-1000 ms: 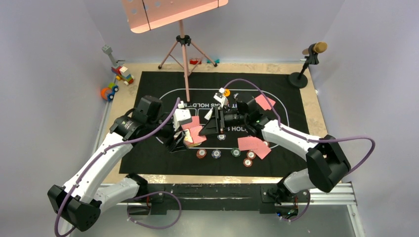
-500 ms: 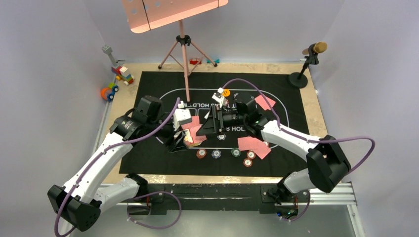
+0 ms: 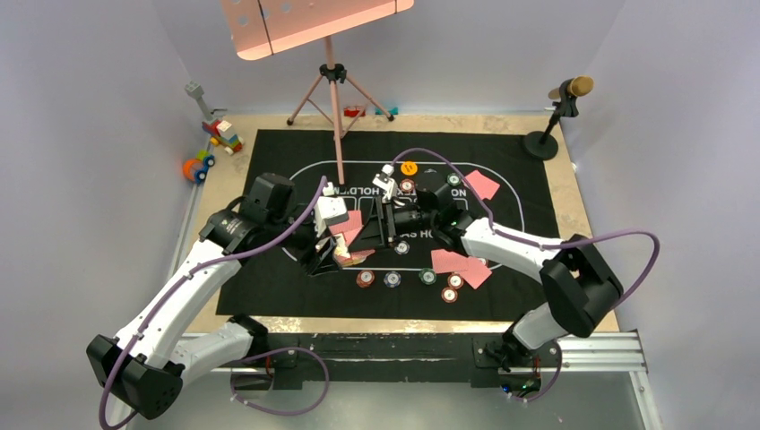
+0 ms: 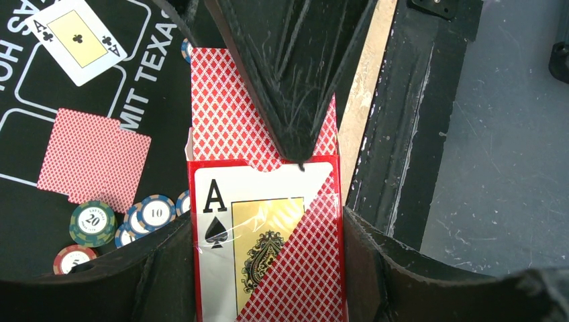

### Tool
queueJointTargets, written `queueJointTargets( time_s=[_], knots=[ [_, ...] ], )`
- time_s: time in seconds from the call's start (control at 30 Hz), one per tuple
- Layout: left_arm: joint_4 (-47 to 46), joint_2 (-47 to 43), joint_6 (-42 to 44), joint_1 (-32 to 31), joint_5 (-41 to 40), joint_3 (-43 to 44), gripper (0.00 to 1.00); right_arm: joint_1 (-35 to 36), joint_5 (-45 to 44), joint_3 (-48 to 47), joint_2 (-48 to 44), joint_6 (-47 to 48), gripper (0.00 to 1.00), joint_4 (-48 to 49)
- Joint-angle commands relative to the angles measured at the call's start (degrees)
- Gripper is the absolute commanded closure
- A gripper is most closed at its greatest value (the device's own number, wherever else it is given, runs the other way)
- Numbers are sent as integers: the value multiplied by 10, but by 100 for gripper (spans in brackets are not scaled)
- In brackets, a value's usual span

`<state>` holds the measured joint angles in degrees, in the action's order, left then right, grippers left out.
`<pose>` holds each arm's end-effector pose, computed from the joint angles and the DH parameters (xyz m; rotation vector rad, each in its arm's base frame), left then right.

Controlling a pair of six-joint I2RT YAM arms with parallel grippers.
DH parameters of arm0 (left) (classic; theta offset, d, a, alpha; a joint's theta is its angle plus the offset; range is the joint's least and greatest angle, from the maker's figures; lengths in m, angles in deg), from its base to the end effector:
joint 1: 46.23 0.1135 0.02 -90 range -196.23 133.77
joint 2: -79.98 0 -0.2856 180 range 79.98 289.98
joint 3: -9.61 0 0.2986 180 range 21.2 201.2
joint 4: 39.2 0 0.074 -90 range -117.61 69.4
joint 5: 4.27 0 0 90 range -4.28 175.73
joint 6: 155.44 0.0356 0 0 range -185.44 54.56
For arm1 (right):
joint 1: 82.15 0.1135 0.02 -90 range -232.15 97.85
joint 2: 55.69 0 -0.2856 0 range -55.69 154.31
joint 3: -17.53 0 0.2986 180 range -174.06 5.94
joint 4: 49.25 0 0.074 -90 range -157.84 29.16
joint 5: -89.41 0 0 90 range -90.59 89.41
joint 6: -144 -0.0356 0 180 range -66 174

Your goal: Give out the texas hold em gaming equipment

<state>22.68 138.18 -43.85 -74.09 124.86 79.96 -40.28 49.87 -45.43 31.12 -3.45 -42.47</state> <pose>0.1903 -0.1260 0.3415 1.2560 1.9984 -0.8775 0.2569 0.2671 0.2495 -0.4540 2.2496 1.8819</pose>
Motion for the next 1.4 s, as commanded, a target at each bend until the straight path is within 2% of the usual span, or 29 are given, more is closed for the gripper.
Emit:
queueJointTargets(
  time_s=[0.0,0.37,0.67,0.9,1.1,1.37],
  knots=[
    [-26,-3,-8,2,24,28,100,-17,3,21,-33,-5,47,21],
    [-24,-10,-8,2,24,28,100,-30,1,49,-52,-7,53,17],
    [-25,-12,-7,2,24,23,100,-65,-3,38,-94,35,59,-61],
    [-25,-11,-7,2,24,22,100,-73,0,30,-106,46,71,-80],
    [-25,-11,-5,2,24,21,100,-84,-15,-5,-120,100,77,-160],
    [-24,-14,-5,2,24,17,100,-112,-21,-54,-138,141,92,-238]
  ],
)
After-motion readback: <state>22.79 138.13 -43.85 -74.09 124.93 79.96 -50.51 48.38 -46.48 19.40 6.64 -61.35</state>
